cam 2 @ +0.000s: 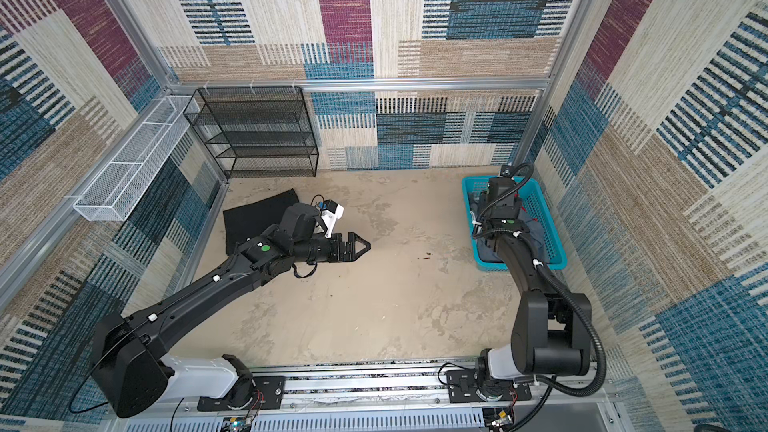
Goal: Fold and stack the t-shirts
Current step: 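Grasp the grey-blue t-shirt in the basket with the right gripper, then lift the grey-blue t-shirt out and drop it on the table with the right gripper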
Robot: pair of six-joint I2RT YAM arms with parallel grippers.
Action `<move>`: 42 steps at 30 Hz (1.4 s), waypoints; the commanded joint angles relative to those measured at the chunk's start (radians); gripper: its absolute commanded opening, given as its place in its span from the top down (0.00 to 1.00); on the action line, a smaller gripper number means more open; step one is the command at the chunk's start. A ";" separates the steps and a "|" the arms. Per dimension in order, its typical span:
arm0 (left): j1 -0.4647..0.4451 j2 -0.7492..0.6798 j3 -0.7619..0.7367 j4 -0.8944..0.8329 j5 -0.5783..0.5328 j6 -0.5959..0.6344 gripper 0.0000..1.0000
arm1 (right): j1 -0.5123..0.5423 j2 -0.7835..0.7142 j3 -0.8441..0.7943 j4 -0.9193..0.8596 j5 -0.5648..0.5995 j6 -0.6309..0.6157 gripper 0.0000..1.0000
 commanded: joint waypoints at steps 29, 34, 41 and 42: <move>0.001 -0.062 -0.004 -0.001 -0.088 0.071 0.01 | 0.147 -0.107 0.480 -0.004 -0.397 0.005 1.00; 0.009 -0.164 -0.020 -0.032 -0.233 0.115 0.01 | 0.371 0.135 1.019 -0.189 -0.429 -0.037 1.00; 0.053 -0.336 -0.109 -0.102 -0.371 0.128 0.01 | 0.523 0.421 1.365 -0.384 -0.499 0.084 1.00; 0.059 -0.347 -0.114 -0.128 -0.376 0.132 0.01 | 0.526 0.426 1.312 -0.385 -0.493 0.101 1.00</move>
